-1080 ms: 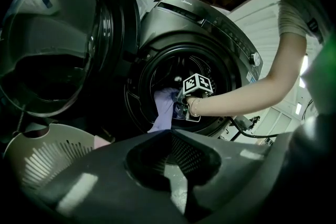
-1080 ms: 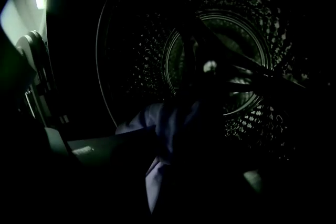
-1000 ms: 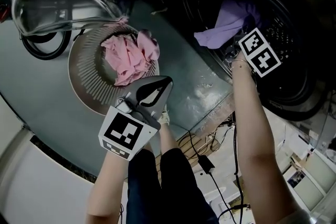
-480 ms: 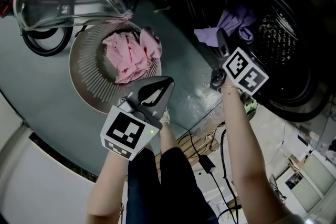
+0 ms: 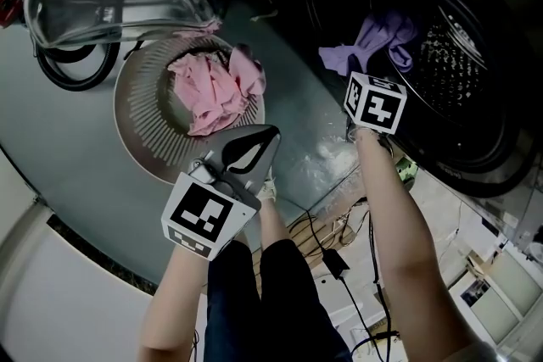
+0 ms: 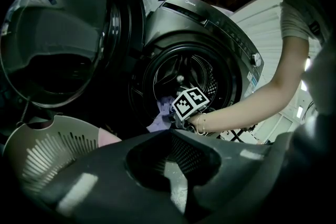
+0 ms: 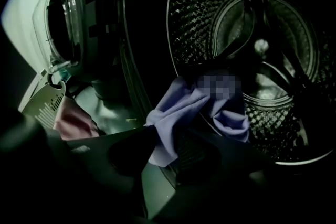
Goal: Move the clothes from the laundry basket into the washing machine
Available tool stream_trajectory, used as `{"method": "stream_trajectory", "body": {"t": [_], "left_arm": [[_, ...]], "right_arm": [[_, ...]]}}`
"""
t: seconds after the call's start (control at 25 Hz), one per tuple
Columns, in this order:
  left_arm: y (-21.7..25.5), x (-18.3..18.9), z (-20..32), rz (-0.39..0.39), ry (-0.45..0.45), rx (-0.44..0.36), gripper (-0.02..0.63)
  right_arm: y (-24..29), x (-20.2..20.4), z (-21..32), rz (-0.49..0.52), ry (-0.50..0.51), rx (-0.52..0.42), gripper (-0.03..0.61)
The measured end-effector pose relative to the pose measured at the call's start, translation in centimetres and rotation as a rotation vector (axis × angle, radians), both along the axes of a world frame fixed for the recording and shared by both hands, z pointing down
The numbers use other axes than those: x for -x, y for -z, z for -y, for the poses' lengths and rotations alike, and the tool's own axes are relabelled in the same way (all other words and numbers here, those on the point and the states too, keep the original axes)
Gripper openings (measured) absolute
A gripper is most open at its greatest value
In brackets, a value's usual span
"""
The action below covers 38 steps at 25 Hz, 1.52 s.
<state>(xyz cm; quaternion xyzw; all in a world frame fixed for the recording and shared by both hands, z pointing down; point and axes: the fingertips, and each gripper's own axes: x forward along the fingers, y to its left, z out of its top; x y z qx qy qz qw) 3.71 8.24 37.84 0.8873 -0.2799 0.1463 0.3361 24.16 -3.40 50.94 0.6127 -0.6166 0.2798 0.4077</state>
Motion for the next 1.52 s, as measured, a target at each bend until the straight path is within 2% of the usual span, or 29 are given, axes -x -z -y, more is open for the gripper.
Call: {"method": "stream_trajectory", "body": {"t": [0.08, 0.28, 0.44, 0.52, 0.64, 0.68, 0.72, 0.8, 0.84, 0.92, 1.08, 1.2, 1.24, 1.28, 1.4, 1.44, 1.48, 1.52], "left_arm": [[0.0, 0.1, 0.0, 0.002, 0.005, -0.001, 0.000], [0.5, 0.4, 0.3, -0.007, 0.034, -0.010, 0.000], [0.6, 0.4, 0.6, -0.009, 0.032, -0.020, 0.000], [0.5, 0.4, 0.8, -0.009, 0.036, -0.021, 0.000], [0.2, 0.7, 0.9, -0.001, 0.033, -0.022, 0.000], [0.0, 0.8, 1.0, 0.002, 0.033, -0.021, 0.000], [-0.2, 0.9, 1.0, 0.005, 0.036, -0.017, 0.000], [-0.5, 1.2, 1.0, 0.015, 0.045, -0.010, 0.000], [-0.8, 1.5, 1.0, 0.022, 0.048, -0.006, 0.000], [-1.2, 1.9, 1.1, 0.037, 0.054, 0.006, 0.000], [-1.7, 3.4, 2.2, 0.049, 0.122, 0.017, 0.000], [-2.6, 5.1, 3.0, 0.078, 0.200, 0.036, 0.000], [-3.1, 5.7, 3.1, 0.092, 0.224, 0.049, 0.002], [-3.7, 6.2, 3.2, 0.108, 0.245, 0.064, 0.036], [-6.0, 7.5, 3.1, 0.173, 0.274, 0.103, 0.085], [-7.0, 7.7, 3.1, 0.199, 0.272, 0.111, 0.108], [-8.0, 7.8, 3.0, 0.223, 0.263, 0.118, 0.132], [-9.1, 7.8, 3.0, 0.246, 0.249, 0.126, 0.159]], "right_arm": [[1.8, 0.2, 0.4, -0.017, 0.023, -0.043, 0.055], [6.8, -2.8, 3.7, -0.087, -0.087, -0.225, 0.051], [9.5, -6.9, 6.7, -0.174, -0.227, -0.338, 0.048], [10.2, -8.6, 7.8, -0.204, -0.285, -0.367, 0.048], [9.1, -9.9, 8.3, -0.205, -0.332, -0.332, 0.055], [8.2, -10.1, 8.2, -0.179, -0.346, -0.306, 0.099], [7.3, -10.2, 8.0, -0.131, -0.364, -0.276, 0.169], [5.6, -10.1, 7.4, -0.020, -0.412, -0.227, 0.369], [5.1, -10.0, 7.0, 0.015, -0.433, -0.214, 0.414], [5.0, -9.8, 6.5, 0.036, -0.448, -0.214, 0.442], [6.5, -7.5, 5.5, 0.058, -0.384, -0.250, 0.472], [8.2, -3.7, 3.2, 0.151, -0.335, -0.273, 0.489], [8.9, -2.0, 2.0, 0.199, -0.317, -0.275, 0.485], [9.5, -0.1, 0.7, 0.245, -0.291, -0.267, 0.436], [10.6, 5.7, -3.7, 0.371, -0.171, -0.199, 0.200], [10.7, 7.6, -5.1, 0.415, -0.122, -0.177, 0.091], [10.8, 9.4, -6.5, 0.463, -0.071, -0.155, 0.031], [10.7, 11.0, -7.8, 0.514, -0.022, -0.132, 0.029]]}}
